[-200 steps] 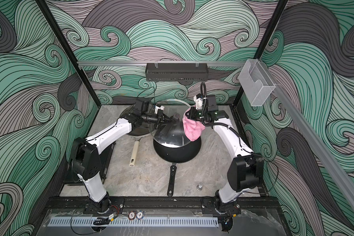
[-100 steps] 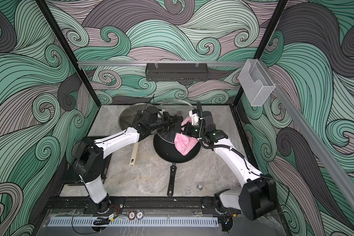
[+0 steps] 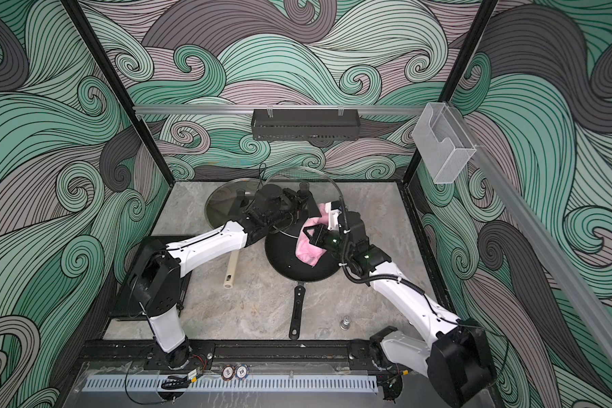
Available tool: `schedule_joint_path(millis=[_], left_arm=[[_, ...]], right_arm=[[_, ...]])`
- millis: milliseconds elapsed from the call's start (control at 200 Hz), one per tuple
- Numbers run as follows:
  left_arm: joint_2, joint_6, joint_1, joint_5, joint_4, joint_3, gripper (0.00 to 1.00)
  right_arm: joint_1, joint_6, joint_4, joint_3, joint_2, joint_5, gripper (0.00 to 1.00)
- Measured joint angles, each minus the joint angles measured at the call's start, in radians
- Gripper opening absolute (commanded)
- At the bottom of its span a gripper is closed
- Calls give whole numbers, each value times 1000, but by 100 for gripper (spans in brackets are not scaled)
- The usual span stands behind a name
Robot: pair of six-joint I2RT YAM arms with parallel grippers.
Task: Wipe the pot lid with a cloth
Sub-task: Wipe the pot lid.
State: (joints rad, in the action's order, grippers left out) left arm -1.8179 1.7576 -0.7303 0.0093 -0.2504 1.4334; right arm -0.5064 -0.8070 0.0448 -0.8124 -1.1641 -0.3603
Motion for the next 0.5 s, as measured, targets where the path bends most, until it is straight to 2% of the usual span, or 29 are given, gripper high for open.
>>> schedule_joint_path(millis=[285,500], left_arm=[[-18,42,-25,-68,10,32,0],[-22,45,-21,-111,10,30,0]], right_arm=[[-95,-25,114,-11,-39,99,0],[-114,-72,117,-70,-116,149,0]])
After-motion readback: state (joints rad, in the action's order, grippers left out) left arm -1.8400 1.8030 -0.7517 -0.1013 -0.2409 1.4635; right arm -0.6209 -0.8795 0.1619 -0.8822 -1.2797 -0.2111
